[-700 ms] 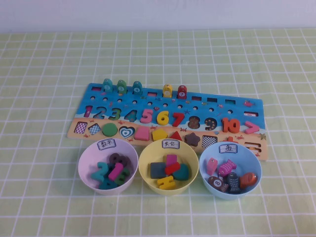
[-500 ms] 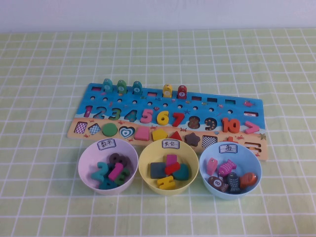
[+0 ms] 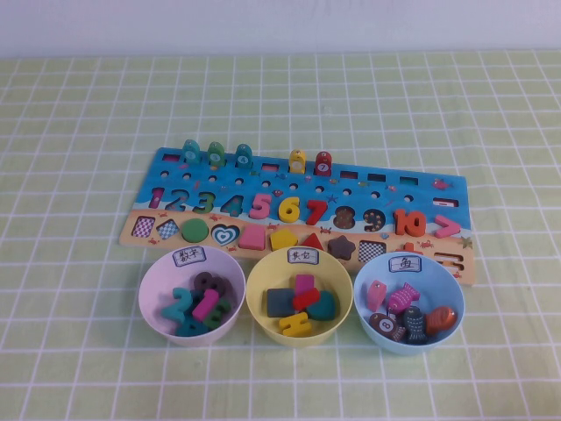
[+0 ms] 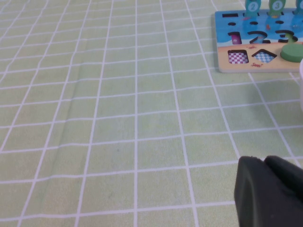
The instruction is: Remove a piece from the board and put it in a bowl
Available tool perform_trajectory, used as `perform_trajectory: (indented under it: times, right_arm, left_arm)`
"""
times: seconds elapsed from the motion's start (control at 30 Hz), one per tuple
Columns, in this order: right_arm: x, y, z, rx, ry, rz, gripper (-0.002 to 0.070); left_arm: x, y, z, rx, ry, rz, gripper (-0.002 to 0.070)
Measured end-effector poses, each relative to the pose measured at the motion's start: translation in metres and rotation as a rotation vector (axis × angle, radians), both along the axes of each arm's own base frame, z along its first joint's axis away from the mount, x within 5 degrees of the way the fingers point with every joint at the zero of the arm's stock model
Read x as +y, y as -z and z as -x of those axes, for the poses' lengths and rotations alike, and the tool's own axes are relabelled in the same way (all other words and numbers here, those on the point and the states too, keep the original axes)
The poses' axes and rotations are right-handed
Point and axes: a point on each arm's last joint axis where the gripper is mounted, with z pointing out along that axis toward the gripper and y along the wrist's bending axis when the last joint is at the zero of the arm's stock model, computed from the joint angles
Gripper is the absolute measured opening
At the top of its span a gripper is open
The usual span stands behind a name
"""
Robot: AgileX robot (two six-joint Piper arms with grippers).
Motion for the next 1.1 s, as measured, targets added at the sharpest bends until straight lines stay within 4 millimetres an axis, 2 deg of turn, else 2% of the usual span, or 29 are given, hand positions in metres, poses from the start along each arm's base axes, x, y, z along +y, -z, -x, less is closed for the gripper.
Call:
perform_trajectory:
  times: [0.97,1.1]
  right_arm:
    - [0.0000,0.0000,0.0000,0.000,0.000,0.000,-0.0017]
    - [0.0028,-0.0012,-0.0003,-0.013,-0.004,-0.093,-0.0017]
  left_arm:
    - [0.0000,0.0000,0.0000,0.000,0.000,0.000,-0.0005]
    - [0.0000,0.0000,0.0000,0.000,0.000,0.000,-0.0005]
